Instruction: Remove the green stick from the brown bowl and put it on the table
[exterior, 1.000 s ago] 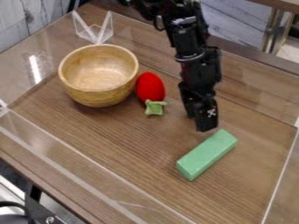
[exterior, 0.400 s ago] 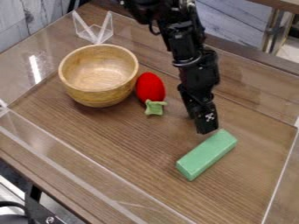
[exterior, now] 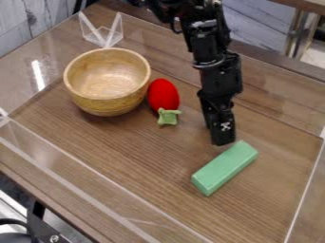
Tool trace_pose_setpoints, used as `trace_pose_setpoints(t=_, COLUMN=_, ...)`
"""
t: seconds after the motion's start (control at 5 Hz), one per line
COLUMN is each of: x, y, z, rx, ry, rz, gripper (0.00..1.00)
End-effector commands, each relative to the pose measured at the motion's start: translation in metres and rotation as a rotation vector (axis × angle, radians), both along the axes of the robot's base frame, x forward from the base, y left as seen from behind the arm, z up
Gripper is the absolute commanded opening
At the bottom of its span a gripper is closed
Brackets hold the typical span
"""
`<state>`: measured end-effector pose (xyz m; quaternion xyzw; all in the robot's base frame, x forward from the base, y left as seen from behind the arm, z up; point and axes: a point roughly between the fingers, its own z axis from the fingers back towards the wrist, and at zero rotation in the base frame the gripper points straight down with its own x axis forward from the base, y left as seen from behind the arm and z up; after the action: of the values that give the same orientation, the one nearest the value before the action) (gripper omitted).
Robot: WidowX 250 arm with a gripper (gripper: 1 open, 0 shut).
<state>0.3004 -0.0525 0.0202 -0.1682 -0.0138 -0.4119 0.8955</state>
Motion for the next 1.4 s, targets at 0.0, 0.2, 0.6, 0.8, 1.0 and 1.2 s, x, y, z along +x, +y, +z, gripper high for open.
trace_pose_setpoints(t=0.0, x=0.002, y=-0.003, z=-0.003, rx=0.006, ry=0.019, rz=-0.074, gripper=1.0)
trace_pose_setpoints(t=0.2, x=0.005, y=-0.004, z=-0.003, rx=0.005, ry=0.035, rz=-0.084, gripper=1.0)
trace_pose_setpoints(t=0.6, x=0.007, y=-0.004, z=-0.003, rx=0.007, ry=0.062, rz=-0.109, gripper=1.0)
trace_pose_setpoints(t=0.8, x=0.004, y=-0.004, z=-0.003, rx=0.008, ry=0.073, rz=-0.119, gripper=1.0)
trace_pose_setpoints(t=1.0, x=0.002, y=-0.006, z=-0.003, rx=0.008, ry=0.084, rz=-0.103, gripper=1.0)
trace_pose_setpoints(t=1.2, x=-0.001, y=-0.008, z=-0.003, rx=0.008, ry=0.096, rz=-0.086, gripper=1.0)
